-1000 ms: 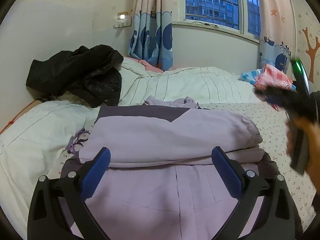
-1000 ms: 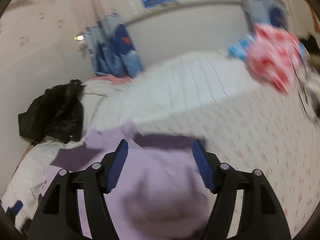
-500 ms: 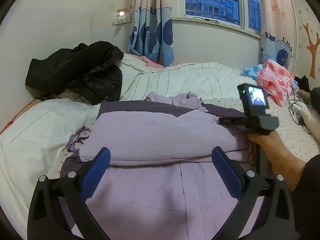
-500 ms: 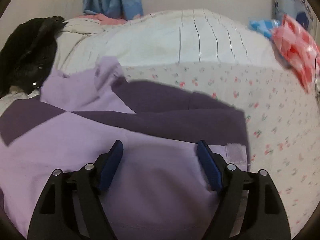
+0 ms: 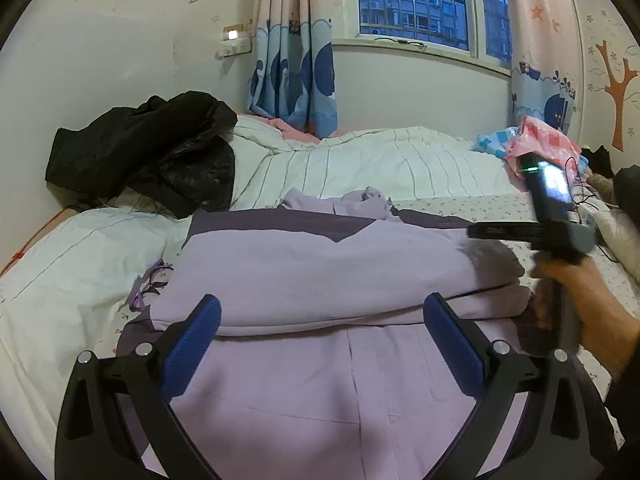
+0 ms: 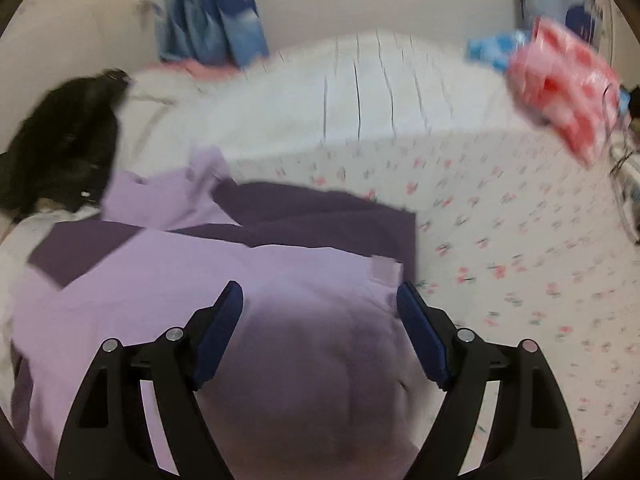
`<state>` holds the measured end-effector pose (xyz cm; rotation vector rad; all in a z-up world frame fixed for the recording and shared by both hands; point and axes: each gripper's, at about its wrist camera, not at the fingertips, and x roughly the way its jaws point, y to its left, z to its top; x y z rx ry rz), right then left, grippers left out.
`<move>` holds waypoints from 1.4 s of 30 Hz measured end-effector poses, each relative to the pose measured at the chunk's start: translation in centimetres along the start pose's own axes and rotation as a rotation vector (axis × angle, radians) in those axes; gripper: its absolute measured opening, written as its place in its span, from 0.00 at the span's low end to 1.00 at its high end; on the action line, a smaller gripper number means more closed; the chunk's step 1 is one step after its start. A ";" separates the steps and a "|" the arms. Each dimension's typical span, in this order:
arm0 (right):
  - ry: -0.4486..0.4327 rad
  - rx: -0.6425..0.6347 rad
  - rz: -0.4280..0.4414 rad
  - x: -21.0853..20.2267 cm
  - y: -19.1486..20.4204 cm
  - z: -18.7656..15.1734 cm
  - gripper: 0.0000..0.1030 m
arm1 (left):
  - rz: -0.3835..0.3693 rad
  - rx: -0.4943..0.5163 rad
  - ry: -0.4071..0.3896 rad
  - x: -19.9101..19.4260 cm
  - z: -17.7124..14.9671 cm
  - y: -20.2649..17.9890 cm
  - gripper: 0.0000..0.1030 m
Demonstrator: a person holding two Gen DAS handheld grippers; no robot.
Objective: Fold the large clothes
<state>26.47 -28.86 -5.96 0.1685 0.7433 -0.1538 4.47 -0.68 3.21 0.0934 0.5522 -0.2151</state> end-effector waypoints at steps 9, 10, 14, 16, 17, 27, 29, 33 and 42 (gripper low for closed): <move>0.199 0.025 0.003 2.6 -2.7 -4.3 0.88 | 0.066 0.019 -0.025 4.0 1.5 1.5 0.95; 0.196 0.011 -0.002 2.1 -2.6 -4.0 0.88 | 0.070 0.001 -0.021 5.3 1.9 2.2 0.95; 0.095 -0.002 0.036 -1.2 -3.0 -3.7 0.88 | 0.052 -0.040 0.034 10.4 2.7 5.1 0.95; 0.025 -0.001 -0.011 -2.7 -3.8 -3.9 0.88 | 0.078 -0.091 0.116 13.3 1.6 7.1 0.95; 0.062 -0.008 -0.019 -1.7 -3.9 -4.6 0.89 | 0.080 -0.121 0.237 16.6 -0.1 8.5 0.95; 0.173 0.097 0.244 -7.5 -8.8 -5.2 0.92 | -0.081 -0.141 0.394 12.5 -0.2 12.7 0.95; 0.202 0.127 0.279 -9.9 -10.4 -6.8 0.92 | -0.080 -0.176 0.386 8.9 -1.0 15.3 0.95; 0.327 0.170 0.364 -12.5 -12.4 -12.0 0.92 | -0.040 -0.235 0.473 5.3 -4.6 20.3 0.95; 0.456 0.203 0.557 -14.8 -11.3 -20.3 0.92 | -0.250 -0.254 0.626 -1.2 -11.9 23.3 0.95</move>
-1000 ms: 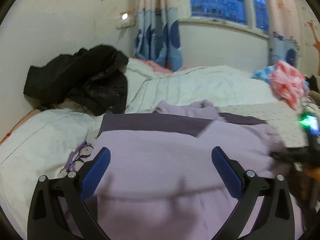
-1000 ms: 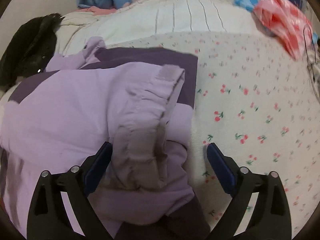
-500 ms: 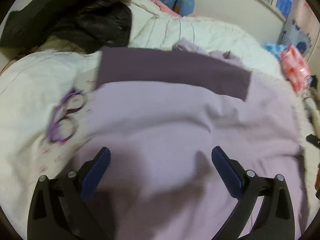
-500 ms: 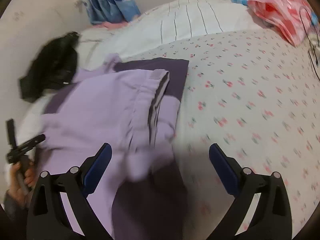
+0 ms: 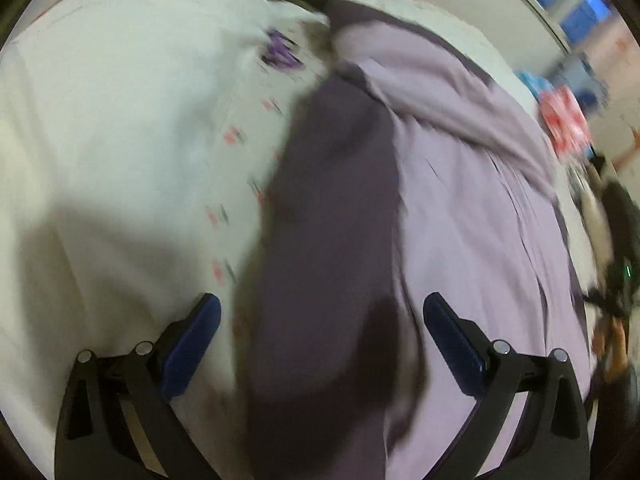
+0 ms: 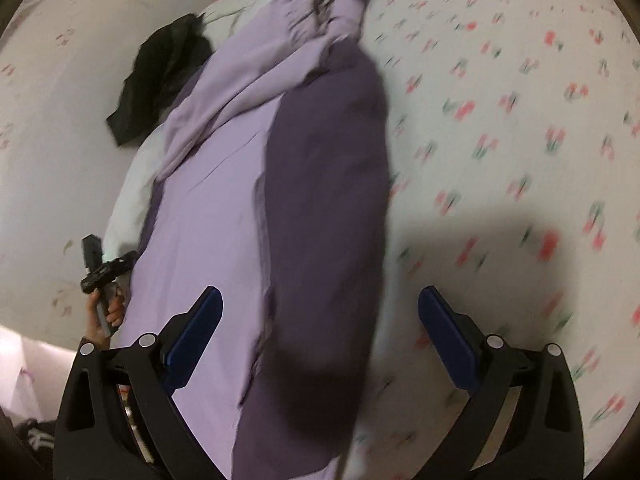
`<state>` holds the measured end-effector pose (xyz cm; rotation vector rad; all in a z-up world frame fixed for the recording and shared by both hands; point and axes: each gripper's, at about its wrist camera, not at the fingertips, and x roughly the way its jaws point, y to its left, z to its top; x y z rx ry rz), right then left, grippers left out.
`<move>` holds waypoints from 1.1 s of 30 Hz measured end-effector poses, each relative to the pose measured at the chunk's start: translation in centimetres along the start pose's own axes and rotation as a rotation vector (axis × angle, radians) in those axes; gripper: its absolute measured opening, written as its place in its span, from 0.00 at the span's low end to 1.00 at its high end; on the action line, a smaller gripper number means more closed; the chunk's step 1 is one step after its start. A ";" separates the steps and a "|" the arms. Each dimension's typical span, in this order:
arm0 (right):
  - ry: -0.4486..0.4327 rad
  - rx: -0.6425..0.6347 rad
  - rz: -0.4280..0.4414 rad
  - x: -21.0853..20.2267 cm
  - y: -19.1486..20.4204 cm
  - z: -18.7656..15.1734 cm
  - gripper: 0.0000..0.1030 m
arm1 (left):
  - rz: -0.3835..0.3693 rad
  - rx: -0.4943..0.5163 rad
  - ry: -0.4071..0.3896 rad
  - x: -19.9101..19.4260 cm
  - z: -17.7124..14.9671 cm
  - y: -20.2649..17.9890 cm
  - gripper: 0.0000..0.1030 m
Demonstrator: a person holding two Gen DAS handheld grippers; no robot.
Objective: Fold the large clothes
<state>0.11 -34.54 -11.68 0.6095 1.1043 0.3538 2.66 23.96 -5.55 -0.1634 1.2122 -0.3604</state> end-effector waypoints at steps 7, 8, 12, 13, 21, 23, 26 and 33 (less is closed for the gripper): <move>0.155 -0.030 0.147 1.0 2.0 -3.6 0.92 | -0.187 -0.010 0.109 -1.0 -4.1 -0.9 0.95; 0.183 -0.045 0.155 1.2 2.4 -4.1 0.92 | -0.207 -0.020 0.110 -1.2 -4.8 -1.0 0.95; 0.199 -0.094 0.165 1.4 3.7 -5.1 0.89 | -0.275 -0.067 0.146 -1.4 -6.9 0.0 0.95; 0.187 -0.095 0.177 1.6 4.0 -4.9 0.82 | -0.259 -0.056 0.149 -1.4 -7.2 -0.3 0.95; 0.016 -0.011 0.095 -1.2 2.0 2.0 0.78 | -0.098 -0.028 -0.031 -5.2 -0.1 -4.1 0.95; -0.065 0.007 0.092 -1.4 1.3 5.9 0.78 | -0.108 -0.038 -0.083 -4.9 3.0 -4.3 0.95; -0.147 0.046 0.117 -0.2 -0.1 11.8 0.78 | -0.133 -0.080 -0.134 -2.5 8.8 -4.2 0.95; -0.070 0.079 0.061 6.8 -2.4 21.4 0.89 | -0.094 -0.165 -0.148 4.5 19.3 -4.2 0.95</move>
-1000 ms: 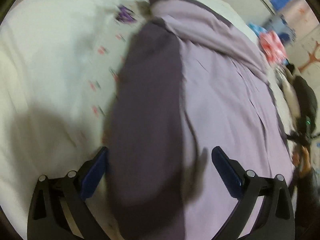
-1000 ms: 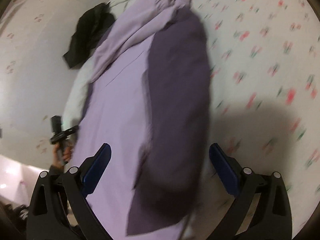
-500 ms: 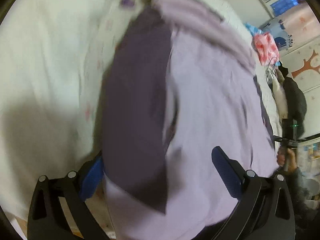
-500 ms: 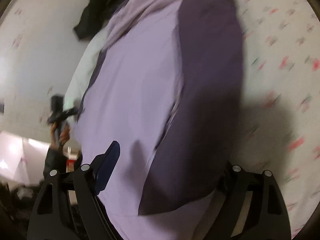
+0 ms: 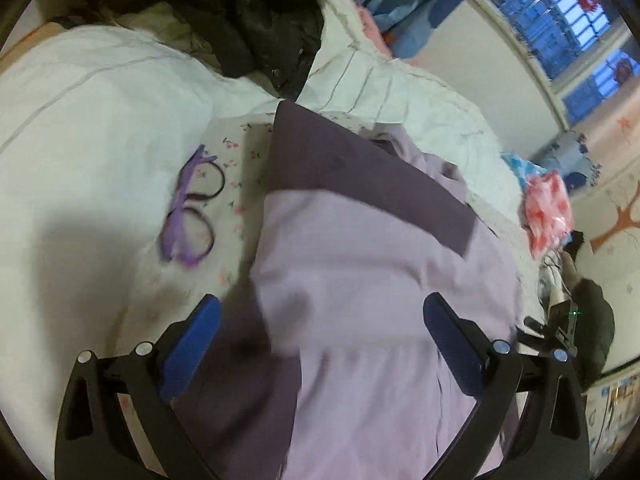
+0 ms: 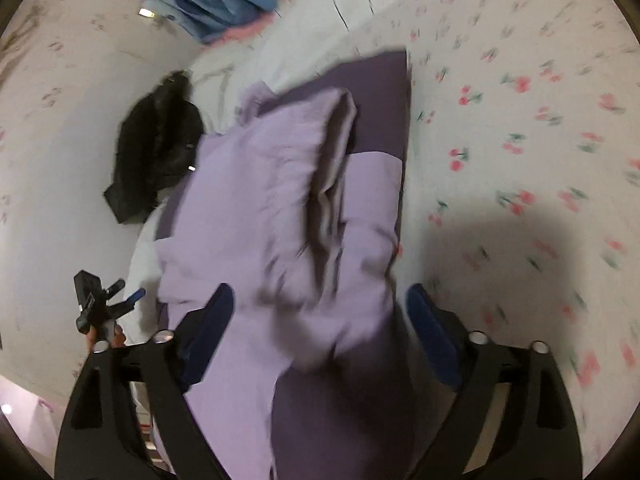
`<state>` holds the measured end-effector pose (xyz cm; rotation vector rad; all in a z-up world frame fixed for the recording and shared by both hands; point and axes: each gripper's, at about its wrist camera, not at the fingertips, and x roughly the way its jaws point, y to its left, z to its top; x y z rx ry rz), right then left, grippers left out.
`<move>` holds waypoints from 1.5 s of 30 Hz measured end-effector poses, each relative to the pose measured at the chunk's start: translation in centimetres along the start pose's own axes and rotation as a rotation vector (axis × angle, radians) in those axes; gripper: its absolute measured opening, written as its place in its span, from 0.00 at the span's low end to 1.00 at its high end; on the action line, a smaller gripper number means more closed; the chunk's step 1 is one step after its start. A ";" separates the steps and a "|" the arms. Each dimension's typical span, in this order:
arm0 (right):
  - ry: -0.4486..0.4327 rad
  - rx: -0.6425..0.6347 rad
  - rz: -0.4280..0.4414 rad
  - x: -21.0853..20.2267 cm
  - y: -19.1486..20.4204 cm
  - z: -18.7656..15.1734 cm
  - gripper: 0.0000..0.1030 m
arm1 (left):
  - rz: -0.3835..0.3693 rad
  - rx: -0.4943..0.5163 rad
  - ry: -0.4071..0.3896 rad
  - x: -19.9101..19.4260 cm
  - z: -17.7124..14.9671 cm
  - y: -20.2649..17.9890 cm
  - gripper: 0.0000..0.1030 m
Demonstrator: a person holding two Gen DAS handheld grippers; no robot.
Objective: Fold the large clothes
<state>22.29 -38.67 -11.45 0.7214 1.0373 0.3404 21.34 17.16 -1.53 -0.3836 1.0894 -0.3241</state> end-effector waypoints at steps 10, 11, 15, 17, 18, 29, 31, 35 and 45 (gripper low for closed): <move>-0.090 -0.044 0.092 3.2 1.3 1.7 0.38 | 0.042 0.042 0.161 9.5 -0.6 -1.1 0.93; -0.119 -0.055 0.107 2.4 1.5 1.3 0.32 | 0.034 0.049 0.152 9.1 -0.8 -1.7 0.91; -0.171 -0.120 0.107 -0.7 4.1 0.7 0.28 | -0.047 0.057 0.111 5.7 -0.7 -5.0 0.73; -0.186 -0.164 0.107 -3.2 6.2 1.1 0.27 | -0.093 0.053 0.093 4.1 -0.3 -6.7 0.65; -0.193 -0.193 0.097 -4.9 7.6 1.6 0.27 | -0.133 0.062 0.079 2.9 -0.2 -8.5 0.60; -0.212 0.029 -0.227 -16.4 -4.4 5.3 0.45 | -0.155 0.043 0.196 13.1 -4.1 -17.7 0.50; -0.176 0.151 -0.219 -16.5 -9.8 3.3 0.46 | -0.157 0.029 0.211 13.7 -4.8 -16.5 0.50; -0.302 0.112 -0.050 -21.5 -11.1 -2.6 0.59 | -0.192 0.135 0.208 8.7 -5.8 -13.4 0.57; -0.067 0.091 -0.023 -24.8 -10.8 -23.2 0.71 | -0.290 0.063 0.342 -0.8 -22.0 -1.3 0.83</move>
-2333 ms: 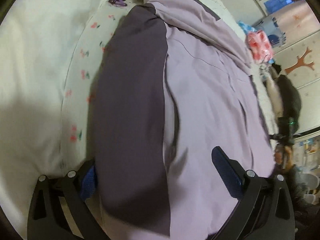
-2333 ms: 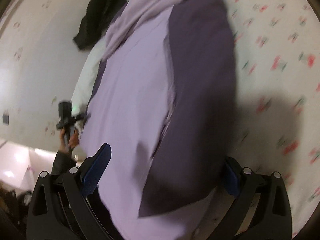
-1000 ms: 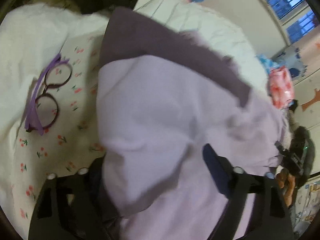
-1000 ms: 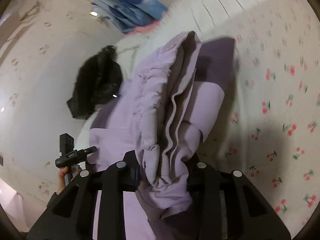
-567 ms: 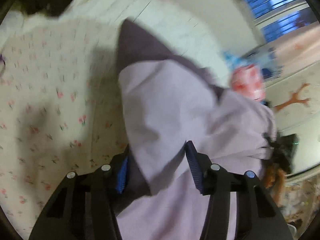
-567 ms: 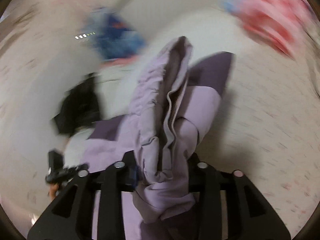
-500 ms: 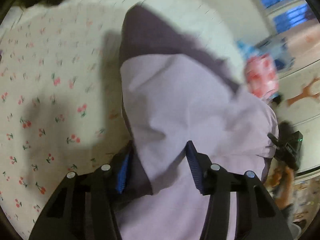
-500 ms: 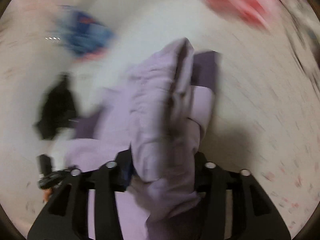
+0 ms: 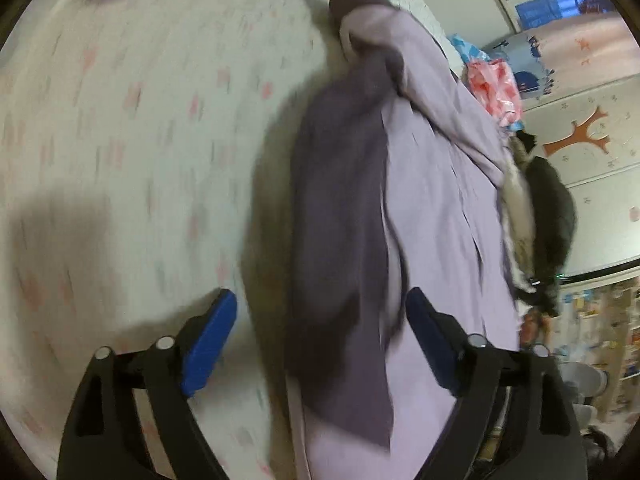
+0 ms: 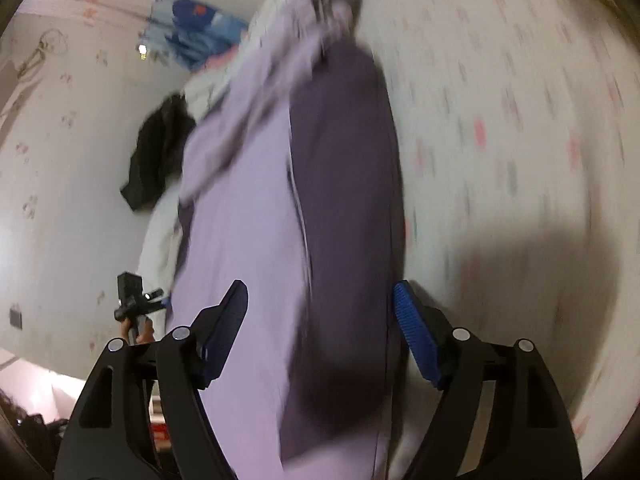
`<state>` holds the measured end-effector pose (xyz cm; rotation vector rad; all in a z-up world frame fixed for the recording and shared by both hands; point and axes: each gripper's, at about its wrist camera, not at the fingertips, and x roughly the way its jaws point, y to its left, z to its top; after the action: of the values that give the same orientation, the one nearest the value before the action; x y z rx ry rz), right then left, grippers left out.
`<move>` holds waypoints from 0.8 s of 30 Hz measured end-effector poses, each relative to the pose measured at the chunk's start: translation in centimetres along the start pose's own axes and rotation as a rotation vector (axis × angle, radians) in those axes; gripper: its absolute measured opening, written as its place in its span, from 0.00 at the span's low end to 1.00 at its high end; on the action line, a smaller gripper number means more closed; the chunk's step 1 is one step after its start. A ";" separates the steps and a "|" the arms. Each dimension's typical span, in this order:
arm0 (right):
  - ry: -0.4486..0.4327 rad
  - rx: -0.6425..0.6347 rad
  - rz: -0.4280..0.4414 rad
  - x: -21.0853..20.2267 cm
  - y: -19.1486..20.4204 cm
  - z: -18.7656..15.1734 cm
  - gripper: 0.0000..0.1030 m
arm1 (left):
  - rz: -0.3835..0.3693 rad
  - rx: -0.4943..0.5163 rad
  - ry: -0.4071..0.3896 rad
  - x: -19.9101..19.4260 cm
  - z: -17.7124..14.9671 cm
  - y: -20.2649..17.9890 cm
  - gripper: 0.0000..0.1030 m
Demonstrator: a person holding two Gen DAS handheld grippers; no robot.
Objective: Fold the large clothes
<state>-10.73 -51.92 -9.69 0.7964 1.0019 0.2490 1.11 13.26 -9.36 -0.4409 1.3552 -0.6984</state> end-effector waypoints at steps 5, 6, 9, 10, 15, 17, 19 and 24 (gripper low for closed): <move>0.068 0.005 0.082 0.7 0.8 -5.7 0.74 | -0.023 0.021 0.002 1.4 -4.6 -1.8 0.93; 0.067 0.011 0.099 0.7 0.8 -6.3 0.74 | -0.014 0.021 0.008 1.9 -5.0 -2.5 0.93; 0.018 0.032 0.142 0.5 0.7 -6.9 0.70 | 0.029 0.035 0.023 2.6 -6.2 -4.1 0.93; -0.010 0.039 0.123 0.4 0.7 -7.1 0.48 | 0.086 0.054 0.013 2.9 -6.3 -5.0 0.88; -0.124 0.044 0.119 -0.8 2.0 -7.7 0.15 | 0.201 0.004 -0.038 1.9 -6.5 -7.8 0.26; -0.170 0.014 0.165 -2.1 4.0 -7.3 0.13 | 0.168 0.000 -0.085 0.1 -6.5 -9.6 0.21; -0.202 -0.030 0.201 -4.2 6.4 -6.7 0.13 | 0.133 0.030 -0.134 -2.3 -7.0 -12.3 0.19; -0.238 -0.127 0.251 -10.9 10.6 -8.1 0.12 | 0.048 0.094 -0.214 -7.9 -9.5 -17.2 0.17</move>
<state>-21.64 -46.39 2.47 0.8148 0.6554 0.4195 -12.14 7.21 6.05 -0.3949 1.1238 -0.6532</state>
